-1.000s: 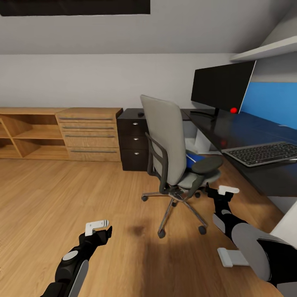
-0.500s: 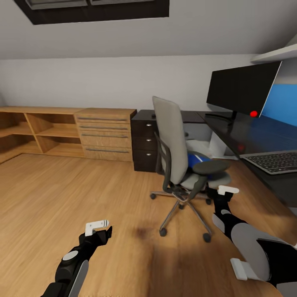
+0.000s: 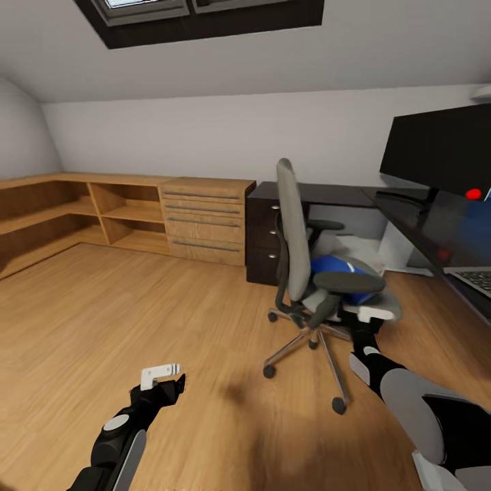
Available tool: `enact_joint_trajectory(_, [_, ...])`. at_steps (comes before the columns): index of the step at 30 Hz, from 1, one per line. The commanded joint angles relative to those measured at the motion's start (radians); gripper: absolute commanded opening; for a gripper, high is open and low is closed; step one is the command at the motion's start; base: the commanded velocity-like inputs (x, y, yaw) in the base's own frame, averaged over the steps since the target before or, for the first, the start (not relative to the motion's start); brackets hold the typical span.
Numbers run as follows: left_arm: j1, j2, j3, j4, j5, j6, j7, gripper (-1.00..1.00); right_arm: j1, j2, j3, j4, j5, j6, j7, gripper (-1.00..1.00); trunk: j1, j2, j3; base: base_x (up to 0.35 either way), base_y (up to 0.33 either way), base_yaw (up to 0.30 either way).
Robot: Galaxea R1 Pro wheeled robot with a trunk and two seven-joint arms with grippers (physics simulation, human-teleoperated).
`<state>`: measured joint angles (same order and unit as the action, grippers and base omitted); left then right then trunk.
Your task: In the bedroom, organize the workspace by keeping the computer under the desk, ensuring the monitor is on the desk, placing the keyboard on the desk next to the monitor, placing the mouse on the desk next to the keyboard, moving the folder from the swivel chair onto the desk next to the mouse, stacking the notebook on top of the folder with the pen on top of the notebook, and positioning the swivel chair next to the desk.
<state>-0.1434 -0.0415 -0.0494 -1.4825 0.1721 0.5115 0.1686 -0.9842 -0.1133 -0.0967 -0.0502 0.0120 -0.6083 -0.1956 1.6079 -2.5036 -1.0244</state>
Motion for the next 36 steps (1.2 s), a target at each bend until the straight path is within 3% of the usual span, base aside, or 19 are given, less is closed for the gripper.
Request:
enact_joint_trajectory(1, [-0.001,0.000,-0.001,-0.001,0.010,0.004,0.008,1.00,-0.001,0.001,-0.003,0.001,0.003,-0.004,0.002,1.00,0.000,0.000,-0.001,0.000,0.000,0.278])
enact_joint_trajectory(22, [-0.001,0.000,-0.001,-0.001,0.012,0.003,0.009,1.00,-0.001,0.006,-0.003,0.001,0.003,-0.002,0.004,1.00,0.000,0.000,-0.001,0.000,0.000,0.262])
enact_joint_trajectory(36, [-0.001,0.000,-0.001,-0.001,0.012,0.003,0.009,1.00,-0.001,0.003,-0.005,0.000,0.004,-0.002,0.004,1.00,0.000,0.000,0.009,0.000,0.000,-0.197])
